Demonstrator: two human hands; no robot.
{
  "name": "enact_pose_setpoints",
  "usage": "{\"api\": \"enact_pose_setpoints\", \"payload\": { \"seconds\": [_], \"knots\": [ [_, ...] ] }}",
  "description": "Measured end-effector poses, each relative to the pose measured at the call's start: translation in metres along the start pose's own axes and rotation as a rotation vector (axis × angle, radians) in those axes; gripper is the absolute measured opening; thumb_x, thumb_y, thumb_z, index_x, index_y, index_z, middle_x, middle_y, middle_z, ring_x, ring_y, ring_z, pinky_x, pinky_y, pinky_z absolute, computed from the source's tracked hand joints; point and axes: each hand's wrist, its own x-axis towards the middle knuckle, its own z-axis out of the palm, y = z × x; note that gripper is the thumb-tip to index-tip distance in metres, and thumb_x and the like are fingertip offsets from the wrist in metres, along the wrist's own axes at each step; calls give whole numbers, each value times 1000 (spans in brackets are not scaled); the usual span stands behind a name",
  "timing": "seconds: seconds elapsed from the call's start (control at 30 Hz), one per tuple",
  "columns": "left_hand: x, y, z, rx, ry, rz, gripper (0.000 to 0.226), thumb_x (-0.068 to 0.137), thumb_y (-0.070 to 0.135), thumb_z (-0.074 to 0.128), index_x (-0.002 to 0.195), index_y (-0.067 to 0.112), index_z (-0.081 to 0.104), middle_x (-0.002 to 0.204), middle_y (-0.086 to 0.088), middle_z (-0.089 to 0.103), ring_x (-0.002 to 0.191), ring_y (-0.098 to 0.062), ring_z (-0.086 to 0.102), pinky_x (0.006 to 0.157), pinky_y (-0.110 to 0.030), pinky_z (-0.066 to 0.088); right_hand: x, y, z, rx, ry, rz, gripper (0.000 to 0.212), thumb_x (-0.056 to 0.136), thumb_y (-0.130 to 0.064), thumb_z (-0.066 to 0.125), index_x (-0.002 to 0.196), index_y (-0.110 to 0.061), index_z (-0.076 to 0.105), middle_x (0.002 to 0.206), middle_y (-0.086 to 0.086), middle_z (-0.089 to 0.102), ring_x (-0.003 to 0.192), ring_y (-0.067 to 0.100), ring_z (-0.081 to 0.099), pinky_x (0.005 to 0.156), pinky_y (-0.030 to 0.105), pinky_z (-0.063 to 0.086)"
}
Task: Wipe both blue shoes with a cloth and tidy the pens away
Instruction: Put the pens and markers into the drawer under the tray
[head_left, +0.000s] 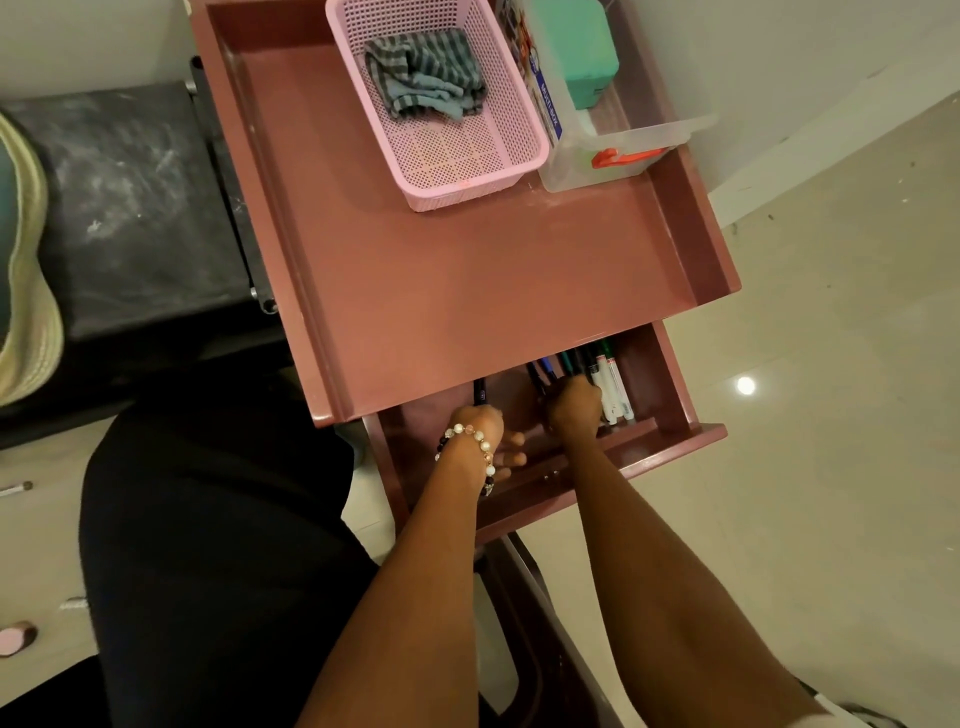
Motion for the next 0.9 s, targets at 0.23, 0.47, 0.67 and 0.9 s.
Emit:
{"api": "enact_pose_setpoints", "payload": {
  "seconds": [0.23,0.47,0.67,0.9],
  "knots": [
    [0,-1,2,119,-93,4,19,101,19,35,95,17,53,66,0,62,51,-16,54,54,-24,43,-9,2,-23,118,85,-44,18,89,-7,60,101,3,69,95,22,69,92,37,64,76,37,51],
    [-2,-5,14,271,-208,-26,27,104,28,36,98,10,55,72,-1,64,51,-14,55,48,-24,44,-65,-6,-57,819,-688,131,18,81,-14,72,85,3,69,77,12,68,71,22,64,66,34,54],
    [-2,-1,5,258,-5,18,30,102,14,31,111,-1,55,89,-15,63,73,-28,65,66,-33,52,-24,-10,-35,674,-329,134,12,79,-10,75,73,-2,68,74,17,68,67,30,65,68,40,57],
    [10,0,-3,181,132,138,55,103,38,26,126,-3,54,131,-25,55,122,-42,52,102,-46,42,-12,-21,-2,-42,-58,-77,24,90,-13,58,107,3,63,107,24,63,97,38,61,79,39,50]
  ]
}}
